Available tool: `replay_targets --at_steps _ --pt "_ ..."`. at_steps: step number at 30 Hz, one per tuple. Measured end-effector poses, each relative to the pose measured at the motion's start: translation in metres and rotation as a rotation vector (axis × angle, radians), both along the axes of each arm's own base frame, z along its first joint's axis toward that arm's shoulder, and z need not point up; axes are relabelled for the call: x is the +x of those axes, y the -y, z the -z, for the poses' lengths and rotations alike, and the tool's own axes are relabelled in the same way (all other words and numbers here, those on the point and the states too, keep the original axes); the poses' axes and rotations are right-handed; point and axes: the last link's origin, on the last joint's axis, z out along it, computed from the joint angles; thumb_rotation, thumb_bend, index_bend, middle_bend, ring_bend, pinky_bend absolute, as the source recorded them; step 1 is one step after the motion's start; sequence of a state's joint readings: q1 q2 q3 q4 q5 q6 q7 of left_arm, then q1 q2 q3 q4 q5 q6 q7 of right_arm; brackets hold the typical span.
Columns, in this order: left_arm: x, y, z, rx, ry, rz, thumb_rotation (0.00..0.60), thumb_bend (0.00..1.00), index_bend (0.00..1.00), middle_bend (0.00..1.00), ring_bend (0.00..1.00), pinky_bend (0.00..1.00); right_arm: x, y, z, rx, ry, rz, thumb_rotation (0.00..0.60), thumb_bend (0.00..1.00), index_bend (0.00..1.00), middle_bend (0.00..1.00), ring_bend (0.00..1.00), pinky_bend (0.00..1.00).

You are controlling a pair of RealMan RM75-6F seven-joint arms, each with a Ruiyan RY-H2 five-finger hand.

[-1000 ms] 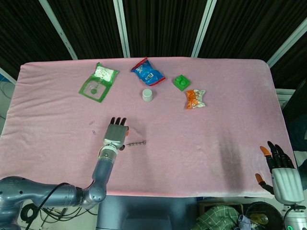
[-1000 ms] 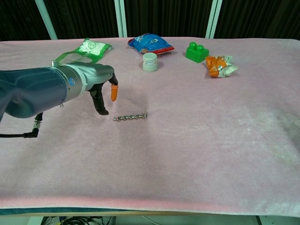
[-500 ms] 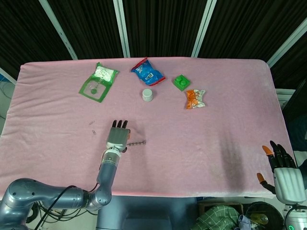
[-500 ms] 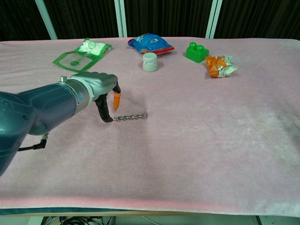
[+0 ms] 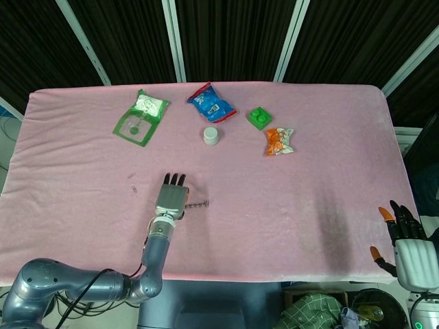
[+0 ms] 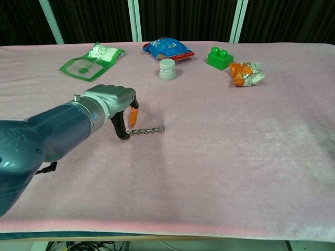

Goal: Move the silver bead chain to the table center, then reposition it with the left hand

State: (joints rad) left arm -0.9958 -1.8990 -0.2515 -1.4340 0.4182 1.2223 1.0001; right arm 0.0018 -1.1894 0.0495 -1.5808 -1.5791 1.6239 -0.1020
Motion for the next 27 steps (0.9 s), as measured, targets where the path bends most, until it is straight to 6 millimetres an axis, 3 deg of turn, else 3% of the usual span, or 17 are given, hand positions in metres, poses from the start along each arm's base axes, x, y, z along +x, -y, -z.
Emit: replay_targets --at_steps 27 --pt "-0.0023 0.0009 0.0094 0.001 -0.001 0.005 0.6 0.3 0.57 0.1 0.0 0.0 -0.0007 0.0007 -0.0032 -0.01 -0.002 0.001 0.6 0.18 0.12 0.0 0.01 0.18"
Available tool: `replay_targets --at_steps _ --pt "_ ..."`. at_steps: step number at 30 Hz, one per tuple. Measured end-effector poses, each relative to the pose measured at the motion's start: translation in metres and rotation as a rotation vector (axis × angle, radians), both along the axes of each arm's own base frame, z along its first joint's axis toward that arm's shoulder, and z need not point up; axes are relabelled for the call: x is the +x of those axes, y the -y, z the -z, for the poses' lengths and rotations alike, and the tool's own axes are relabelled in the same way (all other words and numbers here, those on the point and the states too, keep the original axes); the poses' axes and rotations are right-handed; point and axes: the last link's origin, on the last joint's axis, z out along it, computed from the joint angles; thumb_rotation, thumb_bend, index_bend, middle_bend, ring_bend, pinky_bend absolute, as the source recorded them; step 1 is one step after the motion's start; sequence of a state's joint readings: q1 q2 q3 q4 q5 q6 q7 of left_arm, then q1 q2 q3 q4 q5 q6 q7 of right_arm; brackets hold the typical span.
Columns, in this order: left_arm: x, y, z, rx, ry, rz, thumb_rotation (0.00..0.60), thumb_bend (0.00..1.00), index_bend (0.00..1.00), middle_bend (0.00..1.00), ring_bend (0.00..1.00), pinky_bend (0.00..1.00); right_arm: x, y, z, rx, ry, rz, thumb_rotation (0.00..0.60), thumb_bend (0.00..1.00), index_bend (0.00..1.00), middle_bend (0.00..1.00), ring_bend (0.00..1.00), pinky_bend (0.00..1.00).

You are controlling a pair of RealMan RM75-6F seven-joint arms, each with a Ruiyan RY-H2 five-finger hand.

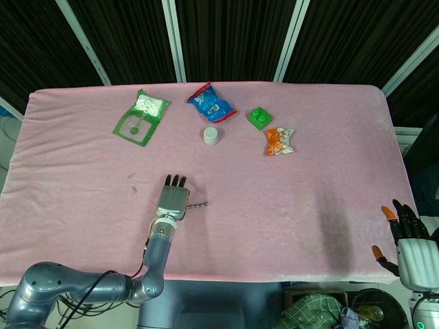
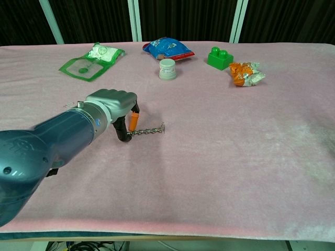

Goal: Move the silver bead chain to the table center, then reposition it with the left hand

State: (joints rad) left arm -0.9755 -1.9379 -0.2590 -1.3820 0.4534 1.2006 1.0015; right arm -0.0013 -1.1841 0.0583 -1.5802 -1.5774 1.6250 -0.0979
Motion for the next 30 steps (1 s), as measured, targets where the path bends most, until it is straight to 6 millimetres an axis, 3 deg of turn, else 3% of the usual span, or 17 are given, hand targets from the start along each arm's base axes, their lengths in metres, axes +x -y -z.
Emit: replay_targets --at_steps 30 --pt "-0.0039 -0.0044 0.0029 0.018 -0.019 -0.012 0.6 0.32 0.59 0.12 0.0 0.0 0.0005 0.0001 -0.0012 0.0 0.003 0.003 0.6 0.18 0.12 0.0 0.01 0.18"
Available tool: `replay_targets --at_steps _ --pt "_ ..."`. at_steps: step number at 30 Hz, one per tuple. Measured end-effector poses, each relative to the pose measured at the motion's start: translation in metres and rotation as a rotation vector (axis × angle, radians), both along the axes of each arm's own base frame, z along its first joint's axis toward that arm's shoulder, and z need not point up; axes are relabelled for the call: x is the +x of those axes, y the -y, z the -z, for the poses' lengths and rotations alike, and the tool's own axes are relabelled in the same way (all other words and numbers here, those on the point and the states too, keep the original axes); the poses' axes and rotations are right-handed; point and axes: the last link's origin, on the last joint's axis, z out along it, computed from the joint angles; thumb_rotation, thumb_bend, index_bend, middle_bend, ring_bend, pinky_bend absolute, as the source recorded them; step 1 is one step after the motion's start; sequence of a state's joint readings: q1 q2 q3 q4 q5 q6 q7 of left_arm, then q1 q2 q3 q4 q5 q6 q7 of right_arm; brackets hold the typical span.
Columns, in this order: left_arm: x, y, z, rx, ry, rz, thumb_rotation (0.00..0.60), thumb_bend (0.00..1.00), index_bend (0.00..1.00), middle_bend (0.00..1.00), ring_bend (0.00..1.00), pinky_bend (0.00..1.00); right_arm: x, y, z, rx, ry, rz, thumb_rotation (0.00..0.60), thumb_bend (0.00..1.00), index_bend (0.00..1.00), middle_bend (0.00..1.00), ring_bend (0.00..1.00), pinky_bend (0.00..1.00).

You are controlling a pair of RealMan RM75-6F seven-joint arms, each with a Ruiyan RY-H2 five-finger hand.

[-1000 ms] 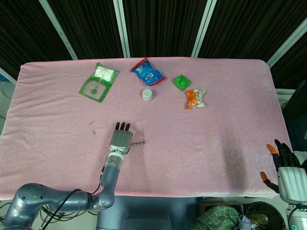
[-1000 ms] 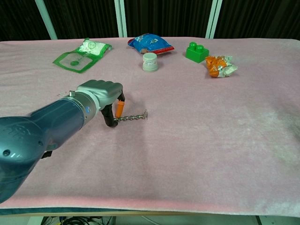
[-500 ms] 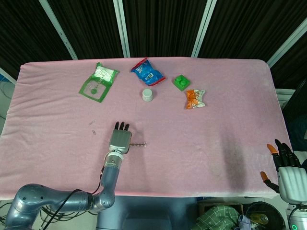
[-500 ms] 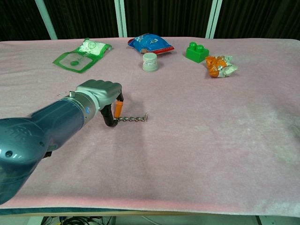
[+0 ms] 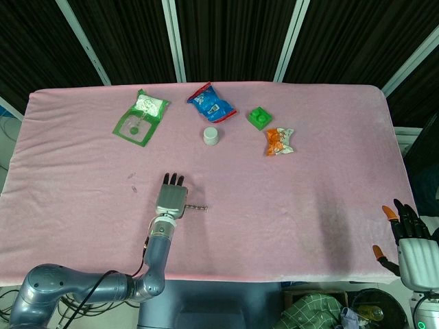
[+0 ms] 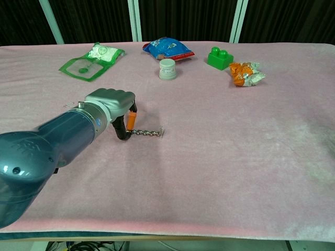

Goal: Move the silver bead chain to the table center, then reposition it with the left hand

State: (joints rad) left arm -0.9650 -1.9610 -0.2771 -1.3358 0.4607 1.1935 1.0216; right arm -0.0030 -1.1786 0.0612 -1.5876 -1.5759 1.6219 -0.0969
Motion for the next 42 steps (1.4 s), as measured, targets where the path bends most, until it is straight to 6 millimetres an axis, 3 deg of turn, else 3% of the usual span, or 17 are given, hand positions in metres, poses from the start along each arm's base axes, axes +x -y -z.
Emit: replay_targets --at_steps 13,22,35,42 --pt "0.0 -0.003 0.004 0.0 0.004 -0.007 0.6 0.39 0.61 0.13 0.0 0.0 0.002 0.0 0.0 -0.001 0.005 -0.011 0.6 0.18 0.12 0.0 0.01 0.18" --pt "0.004 -0.004 -0.004 0.017 0.015 0.014 0.6 0.41 0.61 0.14 0.0 0.0 0.004 -0.001 -0.001 -0.006 0.007 -0.016 0.6 0.18 0.12 0.0 0.01 0.18" --pt "0.007 -0.011 -0.035 0.076 -0.116 0.17 0.6 0.41 0.62 0.14 0.0 0.0 0.004 -0.001 -0.001 -0.01 0.01 -0.017 0.6 0.18 0.12 0.0 0.01 0.18" --pt "0.005 -0.019 -0.068 0.158 -0.28 0.315 0.6 0.41 0.62 0.14 0.0 0.0 0.003 -0.001 -0.002 -0.012 0.01 -0.013 0.6 0.18 0.12 0.0 0.01 0.18"
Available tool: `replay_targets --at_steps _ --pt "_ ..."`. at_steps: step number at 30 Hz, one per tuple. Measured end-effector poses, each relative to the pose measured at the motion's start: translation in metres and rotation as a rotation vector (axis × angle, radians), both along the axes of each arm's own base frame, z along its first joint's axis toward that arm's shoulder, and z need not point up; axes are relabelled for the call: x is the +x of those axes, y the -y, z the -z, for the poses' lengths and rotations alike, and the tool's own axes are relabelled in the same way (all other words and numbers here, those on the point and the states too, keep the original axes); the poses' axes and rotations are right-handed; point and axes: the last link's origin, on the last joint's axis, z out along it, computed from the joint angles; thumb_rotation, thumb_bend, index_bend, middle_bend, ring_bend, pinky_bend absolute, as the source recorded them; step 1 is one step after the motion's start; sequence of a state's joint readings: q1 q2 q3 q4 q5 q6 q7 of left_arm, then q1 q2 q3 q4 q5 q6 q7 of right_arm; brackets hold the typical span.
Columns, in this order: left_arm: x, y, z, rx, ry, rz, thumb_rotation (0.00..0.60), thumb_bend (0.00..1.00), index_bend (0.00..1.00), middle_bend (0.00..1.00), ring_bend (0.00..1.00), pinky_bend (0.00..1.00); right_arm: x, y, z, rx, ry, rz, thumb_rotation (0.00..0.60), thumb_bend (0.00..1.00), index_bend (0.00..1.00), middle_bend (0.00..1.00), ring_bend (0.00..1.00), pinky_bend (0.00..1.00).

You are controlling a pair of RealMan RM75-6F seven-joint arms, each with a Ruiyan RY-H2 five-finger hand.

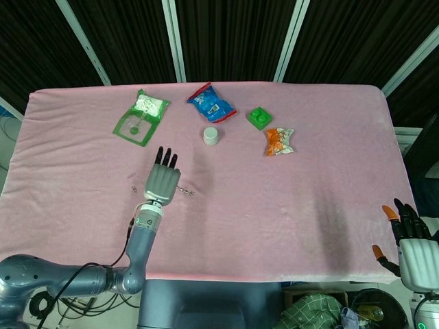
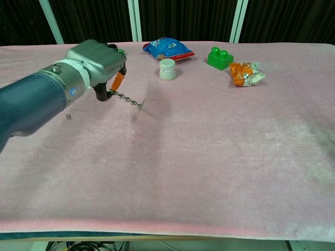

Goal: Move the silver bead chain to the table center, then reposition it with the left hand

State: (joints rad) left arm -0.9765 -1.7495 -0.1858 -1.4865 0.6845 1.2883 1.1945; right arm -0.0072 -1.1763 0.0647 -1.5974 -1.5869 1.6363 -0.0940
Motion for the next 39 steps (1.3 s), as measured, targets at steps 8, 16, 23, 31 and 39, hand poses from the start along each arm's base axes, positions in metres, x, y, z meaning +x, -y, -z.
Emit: replay_targets --at_steps 8,16,23,31,39 --pt "-0.017 -0.015 -0.035 0.099 -0.171 0.085 0.6 0.41 0.62 0.14 0.0 0.0 0.0 0.0 0.001 0.002 -0.002 0.001 0.6 0.18 0.12 0.0 0.01 0.18" --pt "-0.043 -0.025 -0.049 0.137 -0.311 0.141 0.6 0.41 0.62 0.14 0.0 0.0 0.0 0.0 0.0 -0.005 0.0 0.003 0.6 0.18 0.12 0.0 0.01 0.18" --pt "-0.064 -0.028 -0.051 0.122 -0.421 0.172 0.6 0.41 0.63 0.14 0.0 0.0 -0.001 0.001 -0.001 -0.008 0.001 0.005 0.6 0.18 0.12 0.0 0.01 0.18" --pt "-0.086 -0.03 -0.047 0.097 -0.504 0.186 0.6 0.41 0.63 0.14 0.0 0.0 -0.001 0.001 -0.001 -0.01 0.001 0.005 0.6 0.18 0.12 0.0 0.01 0.18" --pt "-0.108 -0.023 -0.038 0.052 -0.569 0.195 0.6 0.41 0.63 0.14 0.0 0.0 -0.001 0.001 -0.003 -0.02 0.002 0.004 0.6 0.18 0.12 0.0 0.01 0.18"
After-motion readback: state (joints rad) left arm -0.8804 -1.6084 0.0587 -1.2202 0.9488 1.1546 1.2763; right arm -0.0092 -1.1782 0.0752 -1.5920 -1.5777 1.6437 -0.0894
